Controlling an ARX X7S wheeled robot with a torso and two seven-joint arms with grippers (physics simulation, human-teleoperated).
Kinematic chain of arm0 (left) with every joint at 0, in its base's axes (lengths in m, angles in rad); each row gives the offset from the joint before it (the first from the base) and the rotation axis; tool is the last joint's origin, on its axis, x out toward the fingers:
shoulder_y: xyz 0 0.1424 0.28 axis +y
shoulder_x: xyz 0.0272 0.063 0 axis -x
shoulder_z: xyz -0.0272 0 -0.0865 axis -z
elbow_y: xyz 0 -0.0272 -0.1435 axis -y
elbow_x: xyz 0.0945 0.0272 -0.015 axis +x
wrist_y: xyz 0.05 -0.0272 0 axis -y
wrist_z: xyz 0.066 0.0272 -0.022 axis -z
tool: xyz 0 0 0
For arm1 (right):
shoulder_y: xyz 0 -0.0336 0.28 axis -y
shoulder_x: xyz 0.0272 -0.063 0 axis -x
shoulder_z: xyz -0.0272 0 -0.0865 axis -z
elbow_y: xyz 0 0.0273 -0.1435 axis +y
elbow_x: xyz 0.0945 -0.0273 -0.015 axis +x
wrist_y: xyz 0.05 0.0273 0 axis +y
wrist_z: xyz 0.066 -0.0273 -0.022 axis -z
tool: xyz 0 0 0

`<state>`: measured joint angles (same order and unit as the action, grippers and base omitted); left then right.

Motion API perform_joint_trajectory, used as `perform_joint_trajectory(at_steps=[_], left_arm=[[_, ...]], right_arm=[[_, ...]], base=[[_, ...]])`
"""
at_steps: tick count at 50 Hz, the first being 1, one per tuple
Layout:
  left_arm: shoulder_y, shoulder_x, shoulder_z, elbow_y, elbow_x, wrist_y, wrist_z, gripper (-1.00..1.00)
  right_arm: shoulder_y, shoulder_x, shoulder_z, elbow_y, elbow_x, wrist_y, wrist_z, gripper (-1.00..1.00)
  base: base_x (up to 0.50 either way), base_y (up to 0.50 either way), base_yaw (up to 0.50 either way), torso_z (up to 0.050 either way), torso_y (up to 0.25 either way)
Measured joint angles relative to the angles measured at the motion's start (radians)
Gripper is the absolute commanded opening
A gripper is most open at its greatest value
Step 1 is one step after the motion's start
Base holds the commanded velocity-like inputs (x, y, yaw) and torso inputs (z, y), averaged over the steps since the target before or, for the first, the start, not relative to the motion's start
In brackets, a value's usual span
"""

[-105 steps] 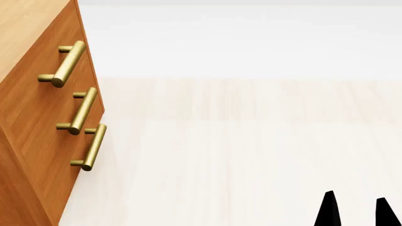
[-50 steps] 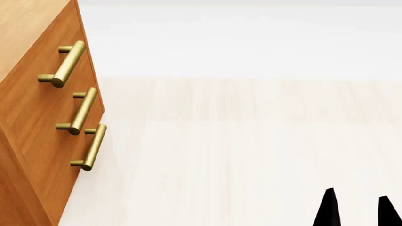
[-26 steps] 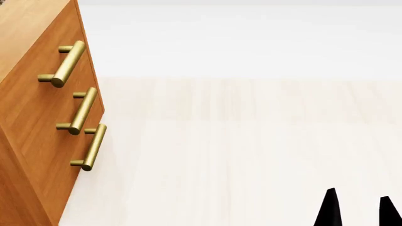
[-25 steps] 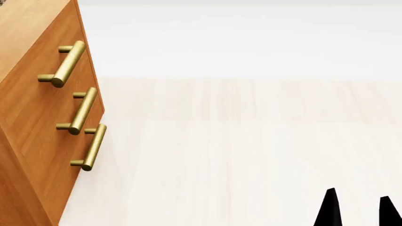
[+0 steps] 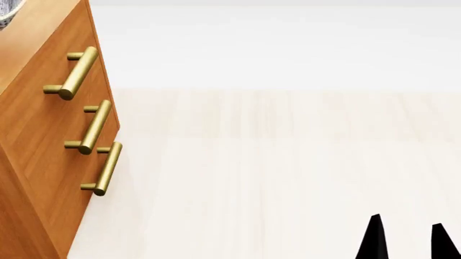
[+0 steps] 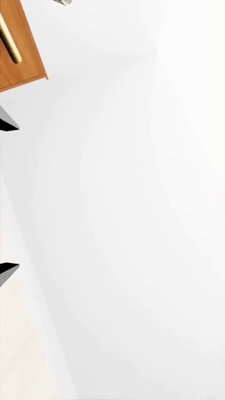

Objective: Put the bowl on top of the cabinet.

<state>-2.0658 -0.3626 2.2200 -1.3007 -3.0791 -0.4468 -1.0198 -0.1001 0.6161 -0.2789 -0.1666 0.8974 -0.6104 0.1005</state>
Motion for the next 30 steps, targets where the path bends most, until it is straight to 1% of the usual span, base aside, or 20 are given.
perform_joint_trajectory(at_steps=[30], left_arm=[[0.054,-0.018,0.016,-0.003,-0.001,0.026,0.035,-1.00]], right_arm=[[0.020,-0.012,-0.004,0.015,-0.018,0.022,0.007,1.00]], base=[[0.00,0.00,0.00,0.000,0.000]])
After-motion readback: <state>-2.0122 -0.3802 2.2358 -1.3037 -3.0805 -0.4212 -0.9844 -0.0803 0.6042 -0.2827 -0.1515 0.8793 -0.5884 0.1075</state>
